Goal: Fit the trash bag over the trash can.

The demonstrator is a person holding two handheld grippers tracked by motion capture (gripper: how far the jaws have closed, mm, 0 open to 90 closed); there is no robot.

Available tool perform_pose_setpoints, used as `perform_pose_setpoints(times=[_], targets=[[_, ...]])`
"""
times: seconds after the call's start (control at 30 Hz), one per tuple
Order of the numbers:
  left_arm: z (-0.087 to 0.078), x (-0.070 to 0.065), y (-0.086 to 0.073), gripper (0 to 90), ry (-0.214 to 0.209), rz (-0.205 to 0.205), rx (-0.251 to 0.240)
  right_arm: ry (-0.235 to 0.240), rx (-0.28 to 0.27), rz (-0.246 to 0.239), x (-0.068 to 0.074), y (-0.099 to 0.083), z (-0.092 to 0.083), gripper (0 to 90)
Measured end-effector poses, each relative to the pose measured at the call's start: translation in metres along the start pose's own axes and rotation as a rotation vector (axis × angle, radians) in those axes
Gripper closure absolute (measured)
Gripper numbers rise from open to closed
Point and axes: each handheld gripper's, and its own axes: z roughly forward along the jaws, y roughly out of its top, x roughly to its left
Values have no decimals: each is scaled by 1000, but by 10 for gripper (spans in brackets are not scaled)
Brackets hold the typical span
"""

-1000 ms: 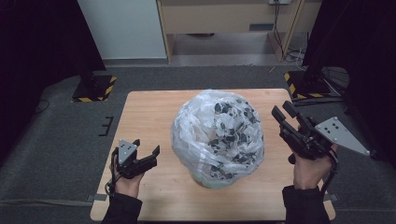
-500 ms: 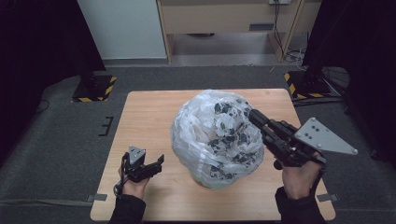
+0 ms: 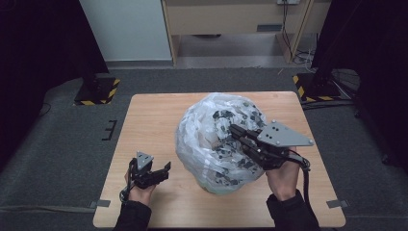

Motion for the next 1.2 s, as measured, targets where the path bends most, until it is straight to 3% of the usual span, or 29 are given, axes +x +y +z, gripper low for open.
perform_pose_setpoints(times=[0.23,0.47,0.83,1.0,1.03,1.1,1.13,1.2], targets=[[1,-1,0,216,-3,7,5,-17,95,7,-7,-11,10,867],[1,-1,-1,217,-4,11,8,16,155,18,-11,-17,15,870],[1,-1,-1,217,-8,20,12,43,192,-2,-11,-22,18,855],[1,-2,-1,217,-11,22,17,36,177,-29,-10,-23,17,835],[1,-2,-1,217,-11,22,16,23,138,-23,-11,-21,13,835],[1,-1,-1,217,-10,22,14,18,109,-15,-11,-19,10,840],[2,-1,-1,217,-11,19,16,-4,64,-6,-13,-12,2,852],[1,-1,-1,217,-11,20,16,-35,25,-9,-14,-4,-4,862]])
